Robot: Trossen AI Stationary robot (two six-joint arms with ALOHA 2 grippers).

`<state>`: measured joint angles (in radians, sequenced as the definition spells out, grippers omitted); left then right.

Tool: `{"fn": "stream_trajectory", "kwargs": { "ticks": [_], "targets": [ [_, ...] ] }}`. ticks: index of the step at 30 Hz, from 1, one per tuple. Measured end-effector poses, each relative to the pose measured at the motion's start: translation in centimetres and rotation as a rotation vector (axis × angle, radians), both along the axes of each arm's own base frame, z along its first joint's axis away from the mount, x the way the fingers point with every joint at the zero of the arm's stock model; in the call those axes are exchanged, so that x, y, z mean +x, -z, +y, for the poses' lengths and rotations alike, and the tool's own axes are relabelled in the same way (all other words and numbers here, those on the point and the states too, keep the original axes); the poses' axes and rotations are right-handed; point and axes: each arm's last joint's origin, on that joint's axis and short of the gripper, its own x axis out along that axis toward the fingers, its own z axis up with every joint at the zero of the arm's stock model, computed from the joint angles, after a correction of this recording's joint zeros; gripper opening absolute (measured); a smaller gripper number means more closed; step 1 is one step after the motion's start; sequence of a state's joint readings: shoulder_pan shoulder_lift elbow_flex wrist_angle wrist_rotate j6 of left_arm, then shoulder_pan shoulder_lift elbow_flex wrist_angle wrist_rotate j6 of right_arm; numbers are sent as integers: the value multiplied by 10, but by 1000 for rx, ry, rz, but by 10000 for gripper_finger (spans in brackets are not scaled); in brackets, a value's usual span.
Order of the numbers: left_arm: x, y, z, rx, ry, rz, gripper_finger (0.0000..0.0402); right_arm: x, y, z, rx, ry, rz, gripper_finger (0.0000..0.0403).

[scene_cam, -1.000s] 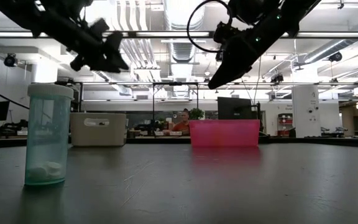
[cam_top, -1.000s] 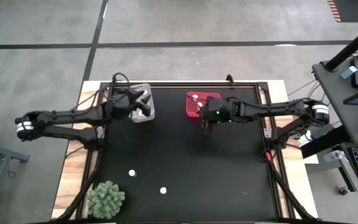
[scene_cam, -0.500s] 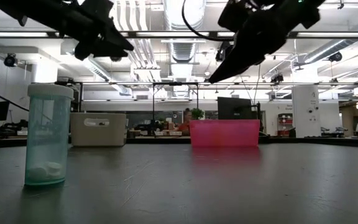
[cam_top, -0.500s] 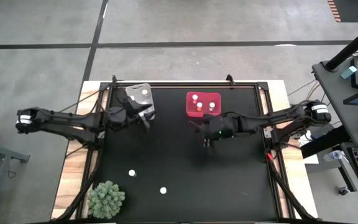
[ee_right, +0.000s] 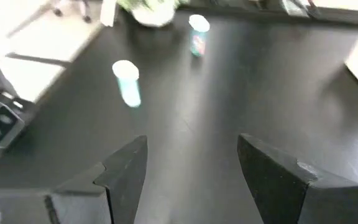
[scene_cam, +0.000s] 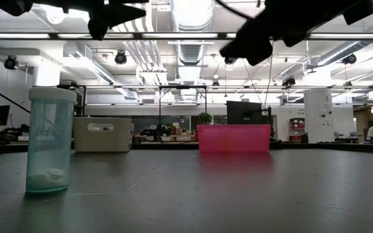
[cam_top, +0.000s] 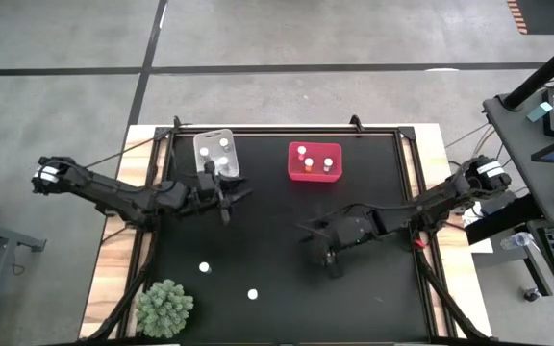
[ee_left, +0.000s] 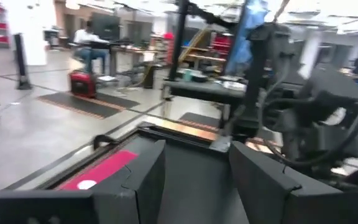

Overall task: Pick and place medicine bottles into bin by pill shape (circle, oval)
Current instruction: Put the blue tablet bottle into the red bin

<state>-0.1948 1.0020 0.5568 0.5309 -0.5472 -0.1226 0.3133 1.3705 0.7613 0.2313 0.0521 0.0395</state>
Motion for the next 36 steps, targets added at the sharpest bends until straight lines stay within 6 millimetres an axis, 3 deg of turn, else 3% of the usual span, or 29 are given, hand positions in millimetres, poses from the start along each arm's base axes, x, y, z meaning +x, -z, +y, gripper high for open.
{"fn": "stream_trajectory", "kwargs": {
  "ticks": [6,13,24,36],
  "targets": [
    [7,3,-25,-4,104,-49,162,6,6,20,17,-56,-77,242],
    [16,8,-44,19,162,-104,162,20,18,28,66,-55,-141,242],
    [18,11,-47,20,169,-88,162,62,29,45,45,-62,-144,242],
    [17,11,-46,19,165,-90,162,86,28,56,-62,-83,68,242]
  ]
}}
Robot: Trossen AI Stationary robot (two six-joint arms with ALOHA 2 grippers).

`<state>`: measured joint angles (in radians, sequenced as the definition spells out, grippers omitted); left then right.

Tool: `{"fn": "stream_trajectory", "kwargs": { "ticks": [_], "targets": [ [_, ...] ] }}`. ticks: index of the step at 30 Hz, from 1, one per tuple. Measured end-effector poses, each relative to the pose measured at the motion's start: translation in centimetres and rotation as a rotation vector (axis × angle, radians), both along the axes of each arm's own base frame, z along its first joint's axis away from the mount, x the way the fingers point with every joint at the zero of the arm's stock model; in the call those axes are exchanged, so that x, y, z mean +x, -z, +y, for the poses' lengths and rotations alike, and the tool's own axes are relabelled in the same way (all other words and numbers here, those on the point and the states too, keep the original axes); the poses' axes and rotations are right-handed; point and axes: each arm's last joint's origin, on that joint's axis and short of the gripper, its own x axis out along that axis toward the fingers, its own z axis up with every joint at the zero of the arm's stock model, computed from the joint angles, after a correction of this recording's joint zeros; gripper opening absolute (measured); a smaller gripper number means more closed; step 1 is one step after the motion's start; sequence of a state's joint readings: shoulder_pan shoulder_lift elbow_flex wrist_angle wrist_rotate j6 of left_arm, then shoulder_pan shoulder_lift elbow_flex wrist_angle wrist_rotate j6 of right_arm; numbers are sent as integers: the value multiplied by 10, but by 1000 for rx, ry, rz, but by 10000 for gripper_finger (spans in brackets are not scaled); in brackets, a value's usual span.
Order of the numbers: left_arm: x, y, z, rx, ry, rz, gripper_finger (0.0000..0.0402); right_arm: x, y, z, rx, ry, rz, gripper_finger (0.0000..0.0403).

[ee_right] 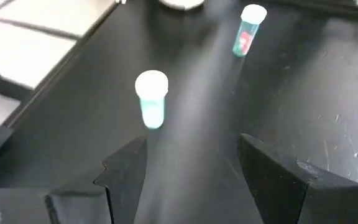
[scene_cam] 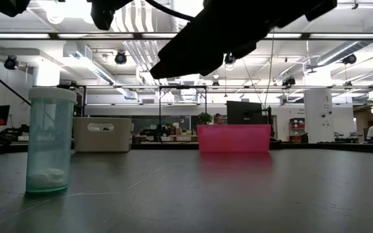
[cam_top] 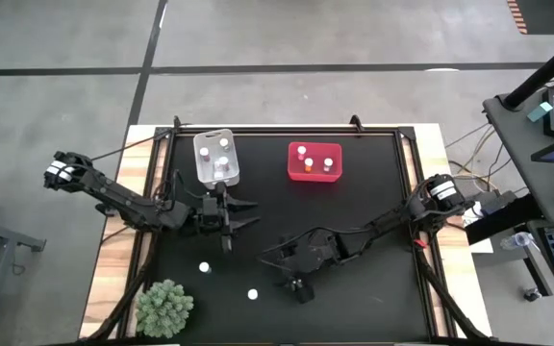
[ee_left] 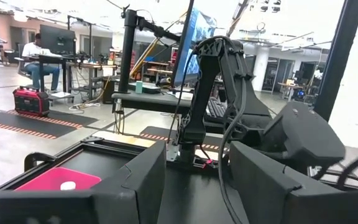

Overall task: Pick and place medicine bottles into bin by pill shape (circle, oval)
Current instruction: Put the blue tablet bottle into the red bin

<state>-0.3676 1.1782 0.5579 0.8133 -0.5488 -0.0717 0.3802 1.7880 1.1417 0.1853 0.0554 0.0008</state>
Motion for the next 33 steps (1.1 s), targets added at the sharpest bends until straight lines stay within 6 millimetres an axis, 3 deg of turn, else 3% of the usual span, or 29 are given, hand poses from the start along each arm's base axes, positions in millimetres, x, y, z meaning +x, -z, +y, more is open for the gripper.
{"fn": "stream_trajectory", "kwargs": {
  "ticks": [5,10,20,29,33],
  "targets": [
    [0,0,0,0,0,0,162,1,-4,5,-20,-20,19,242],
    [0,0,0,0,0,0,162,6,-8,9,5,-33,-76,241],
    [0,0,0,0,0,-1,162,35,15,17,74,-120,-128,226],
    [0,0,0,1,1,-1,162,70,37,9,183,-213,-72,226],
    [0,0,0,1,4,-1,162,75,43,5,211,-232,-51,226]
  ]
}}
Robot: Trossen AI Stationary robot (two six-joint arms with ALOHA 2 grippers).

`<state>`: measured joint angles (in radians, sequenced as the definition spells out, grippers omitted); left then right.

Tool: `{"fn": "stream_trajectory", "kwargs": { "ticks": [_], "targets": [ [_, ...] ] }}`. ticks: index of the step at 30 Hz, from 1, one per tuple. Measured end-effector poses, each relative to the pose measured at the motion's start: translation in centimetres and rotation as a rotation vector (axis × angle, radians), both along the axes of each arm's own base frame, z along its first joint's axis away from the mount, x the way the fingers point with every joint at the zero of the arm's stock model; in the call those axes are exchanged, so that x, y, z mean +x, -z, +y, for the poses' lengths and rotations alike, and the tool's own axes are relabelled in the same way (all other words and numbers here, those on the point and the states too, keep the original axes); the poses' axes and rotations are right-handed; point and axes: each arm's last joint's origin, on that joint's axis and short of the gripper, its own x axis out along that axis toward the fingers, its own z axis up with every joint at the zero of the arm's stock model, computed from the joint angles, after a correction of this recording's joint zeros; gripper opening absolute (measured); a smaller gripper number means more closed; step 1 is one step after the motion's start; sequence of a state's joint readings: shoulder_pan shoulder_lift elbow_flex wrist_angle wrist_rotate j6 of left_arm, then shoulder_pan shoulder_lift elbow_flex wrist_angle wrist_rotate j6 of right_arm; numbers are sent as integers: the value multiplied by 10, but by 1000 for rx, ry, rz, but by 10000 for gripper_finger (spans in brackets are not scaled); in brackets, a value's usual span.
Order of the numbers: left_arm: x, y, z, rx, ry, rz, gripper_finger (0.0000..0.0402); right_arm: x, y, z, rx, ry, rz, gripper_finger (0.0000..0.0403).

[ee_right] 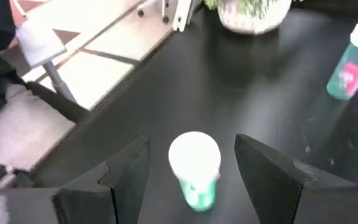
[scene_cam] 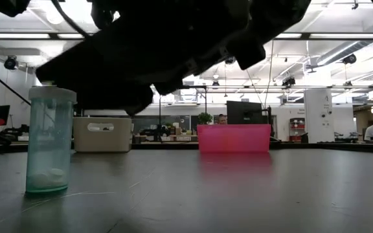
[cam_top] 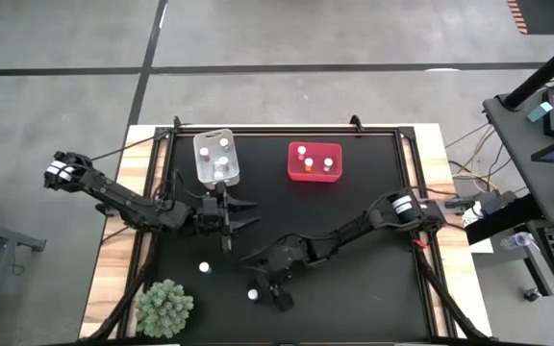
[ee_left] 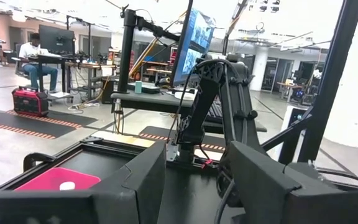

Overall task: Pick and place medicine bottles into bin by pill shape (circle, oval)
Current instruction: Put the blue tablet bottle into the red bin

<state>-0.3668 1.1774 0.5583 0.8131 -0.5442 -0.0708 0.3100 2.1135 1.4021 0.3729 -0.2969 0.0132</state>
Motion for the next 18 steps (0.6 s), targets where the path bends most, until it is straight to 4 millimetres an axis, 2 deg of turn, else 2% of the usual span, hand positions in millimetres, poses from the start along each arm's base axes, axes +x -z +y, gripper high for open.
{"fn": "stream_trajectory", "kwargs": {
  "ticks": [9,18],
  "targets": [
    [0,0,0,0,1,0,162,1,11,-1,8,-14,23,226],
    [0,0,0,0,0,0,162,2,11,-1,18,-9,11,224]
  ]
}}
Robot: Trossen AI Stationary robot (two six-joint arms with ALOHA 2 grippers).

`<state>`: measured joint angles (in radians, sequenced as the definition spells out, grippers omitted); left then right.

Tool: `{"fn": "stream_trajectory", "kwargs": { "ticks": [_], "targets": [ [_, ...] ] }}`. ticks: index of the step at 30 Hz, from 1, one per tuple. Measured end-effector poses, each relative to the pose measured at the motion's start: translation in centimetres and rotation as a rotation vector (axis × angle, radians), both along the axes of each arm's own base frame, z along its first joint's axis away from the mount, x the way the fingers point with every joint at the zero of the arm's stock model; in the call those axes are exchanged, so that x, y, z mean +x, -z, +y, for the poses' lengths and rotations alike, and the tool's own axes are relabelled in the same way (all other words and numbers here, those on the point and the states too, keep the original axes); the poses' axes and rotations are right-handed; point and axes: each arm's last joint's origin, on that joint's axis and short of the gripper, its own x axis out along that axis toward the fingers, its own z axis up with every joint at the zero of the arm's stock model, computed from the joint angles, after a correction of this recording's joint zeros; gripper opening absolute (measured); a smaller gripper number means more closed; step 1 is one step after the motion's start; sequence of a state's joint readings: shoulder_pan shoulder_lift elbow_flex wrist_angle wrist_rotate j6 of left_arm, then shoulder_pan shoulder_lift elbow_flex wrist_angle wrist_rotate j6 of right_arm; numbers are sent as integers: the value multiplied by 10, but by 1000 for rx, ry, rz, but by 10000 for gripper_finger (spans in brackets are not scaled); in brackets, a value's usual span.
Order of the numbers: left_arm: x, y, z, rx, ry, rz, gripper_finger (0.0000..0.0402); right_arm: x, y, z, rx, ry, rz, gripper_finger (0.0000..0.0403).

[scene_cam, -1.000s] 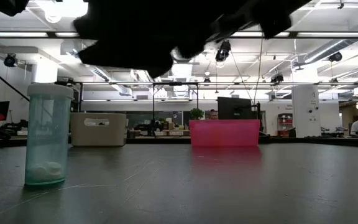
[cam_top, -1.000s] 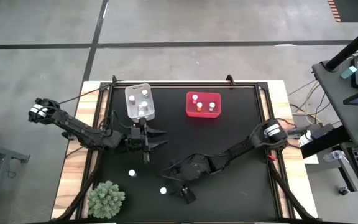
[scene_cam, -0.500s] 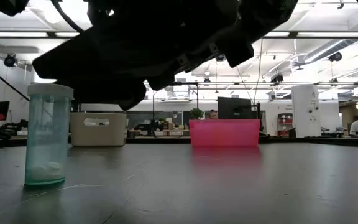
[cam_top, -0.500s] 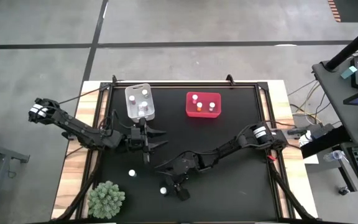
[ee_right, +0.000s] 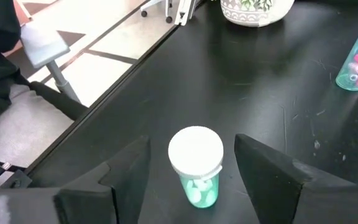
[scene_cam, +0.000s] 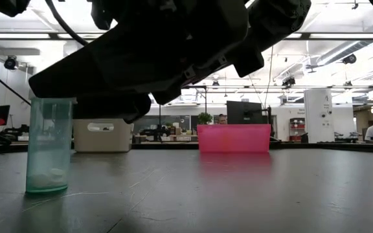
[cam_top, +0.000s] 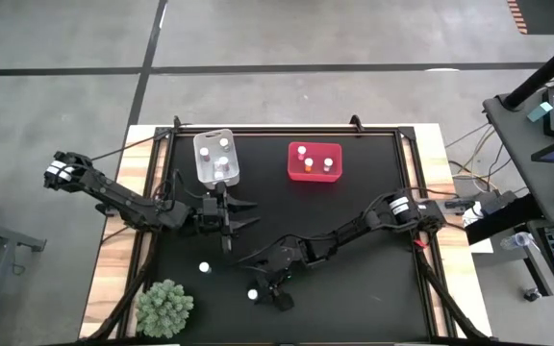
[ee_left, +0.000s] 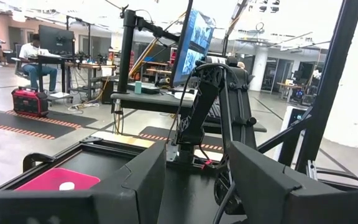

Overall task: Pick and place medicine bottles into bin by pill shape (circle, oval)
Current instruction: Put the blue tablet bottle into the red bin

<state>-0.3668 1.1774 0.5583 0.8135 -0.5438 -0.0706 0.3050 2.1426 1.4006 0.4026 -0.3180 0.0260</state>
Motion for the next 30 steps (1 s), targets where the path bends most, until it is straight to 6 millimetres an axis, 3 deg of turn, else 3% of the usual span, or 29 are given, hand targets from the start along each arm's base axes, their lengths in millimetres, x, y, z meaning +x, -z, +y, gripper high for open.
{"fn": "stream_trajectory", "kwargs": {
  "ticks": [16,23,30],
  "targets": [
    [0,0,0,-1,-6,0,162,0,0,0,0,0,1,128],
    [-1,-1,0,-3,-6,-4,162,0,-2,0,-2,-1,-3,123],
    [-6,-9,3,-8,-8,-35,162,-2,-18,-6,-23,-1,-29,120]
  ]
}}
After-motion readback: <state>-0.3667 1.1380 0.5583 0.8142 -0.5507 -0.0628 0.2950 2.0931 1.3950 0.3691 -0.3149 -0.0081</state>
